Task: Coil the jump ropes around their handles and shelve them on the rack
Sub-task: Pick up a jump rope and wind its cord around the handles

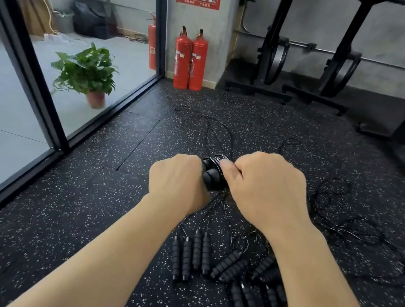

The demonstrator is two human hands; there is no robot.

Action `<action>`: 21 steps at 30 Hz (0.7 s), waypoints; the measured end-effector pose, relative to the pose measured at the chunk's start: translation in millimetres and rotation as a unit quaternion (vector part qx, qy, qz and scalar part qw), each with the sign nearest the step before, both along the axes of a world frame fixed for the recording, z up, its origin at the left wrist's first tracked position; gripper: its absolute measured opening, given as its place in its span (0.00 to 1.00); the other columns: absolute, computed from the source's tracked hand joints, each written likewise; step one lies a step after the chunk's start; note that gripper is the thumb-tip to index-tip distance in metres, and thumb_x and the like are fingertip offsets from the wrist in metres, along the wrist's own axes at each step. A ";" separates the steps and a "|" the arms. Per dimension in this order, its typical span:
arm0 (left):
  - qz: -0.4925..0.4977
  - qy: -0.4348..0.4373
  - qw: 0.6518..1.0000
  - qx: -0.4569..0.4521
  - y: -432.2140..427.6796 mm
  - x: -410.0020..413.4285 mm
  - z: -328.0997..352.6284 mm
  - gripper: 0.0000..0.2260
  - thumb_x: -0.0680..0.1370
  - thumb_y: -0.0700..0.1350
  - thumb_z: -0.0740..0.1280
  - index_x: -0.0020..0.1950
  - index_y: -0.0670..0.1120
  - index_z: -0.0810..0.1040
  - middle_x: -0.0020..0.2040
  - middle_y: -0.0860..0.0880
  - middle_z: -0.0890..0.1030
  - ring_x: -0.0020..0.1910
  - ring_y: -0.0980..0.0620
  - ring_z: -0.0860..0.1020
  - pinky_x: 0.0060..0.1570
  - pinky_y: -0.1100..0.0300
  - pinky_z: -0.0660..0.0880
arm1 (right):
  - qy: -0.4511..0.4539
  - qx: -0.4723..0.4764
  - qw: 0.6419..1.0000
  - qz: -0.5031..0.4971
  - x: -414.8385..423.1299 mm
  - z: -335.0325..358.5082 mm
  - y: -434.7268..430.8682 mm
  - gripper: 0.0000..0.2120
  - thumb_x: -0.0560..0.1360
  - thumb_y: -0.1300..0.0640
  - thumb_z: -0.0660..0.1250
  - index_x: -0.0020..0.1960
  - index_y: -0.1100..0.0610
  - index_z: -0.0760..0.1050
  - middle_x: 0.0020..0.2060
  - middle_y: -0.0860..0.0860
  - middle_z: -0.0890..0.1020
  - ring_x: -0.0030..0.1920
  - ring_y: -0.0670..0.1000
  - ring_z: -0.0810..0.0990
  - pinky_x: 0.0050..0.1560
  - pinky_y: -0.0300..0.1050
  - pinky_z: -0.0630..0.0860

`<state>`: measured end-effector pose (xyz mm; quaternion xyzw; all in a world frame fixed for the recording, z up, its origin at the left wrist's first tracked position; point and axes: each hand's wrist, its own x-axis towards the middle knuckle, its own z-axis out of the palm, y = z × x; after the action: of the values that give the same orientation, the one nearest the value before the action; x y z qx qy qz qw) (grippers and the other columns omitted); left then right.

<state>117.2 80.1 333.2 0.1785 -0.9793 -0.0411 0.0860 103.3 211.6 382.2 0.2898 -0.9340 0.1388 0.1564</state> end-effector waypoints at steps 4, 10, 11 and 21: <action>-0.150 0.014 0.987 -0.060 12.5 4.5 0.8 0.05 0.74 0.49 0.65 0.48 0.52 0.72 0.39 0.53 0.72 0.42 0.48 0.77 0.42 0.56 0.65 | 0.025 0.002 1.000 0.001 -16.5 -2.0 13.2 0.27 0.80 0.42 0.54 0.27 0.54 0.60 0.26 0.47 0.67 0.35 0.53 0.68 0.30 0.45 0.57; -0.293 -0.029 0.954 -0.063 19.8 11.7 10.7 0.04 0.73 0.47 0.65 0.44 0.55 0.70 0.38 0.57 0.71 0.44 0.54 0.76 0.68 0.47 0.56 | -0.039 -0.060 0.997 0.026 -34.0 -19.2 29.6 0.31 0.77 0.37 0.59 0.25 0.58 0.65 0.21 0.50 0.69 0.28 0.50 0.69 0.31 0.44 0.64; -0.306 -0.025 0.950 -0.062 20.6 13.7 11.7 0.05 0.73 0.46 0.65 0.43 0.55 0.69 0.37 0.57 0.70 0.44 0.55 0.75 0.70 0.46 0.53 | -0.073 -0.076 0.994 0.030 -37.3 -22.5 32.4 0.31 0.76 0.37 0.61 0.24 0.58 0.66 0.21 0.50 0.68 0.27 0.49 0.68 0.31 0.45 0.65; -0.383 0.061 0.921 0.034 29.4 24.4 15.2 0.10 0.69 0.45 0.69 0.47 0.55 0.73 0.38 0.63 0.71 0.44 0.59 0.75 0.71 0.48 0.53 | -0.430 -0.238 0.871 0.022 -44.9 -30.8 51.8 0.26 0.74 0.41 0.67 0.25 0.54 0.64 0.23 0.51 0.75 0.21 0.45 0.64 0.24 0.36 0.62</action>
<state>141.6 109.6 348.4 -0.2098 -0.9639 -0.1153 0.1168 58.3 263.4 351.4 0.1757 -0.8411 0.4712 -0.1989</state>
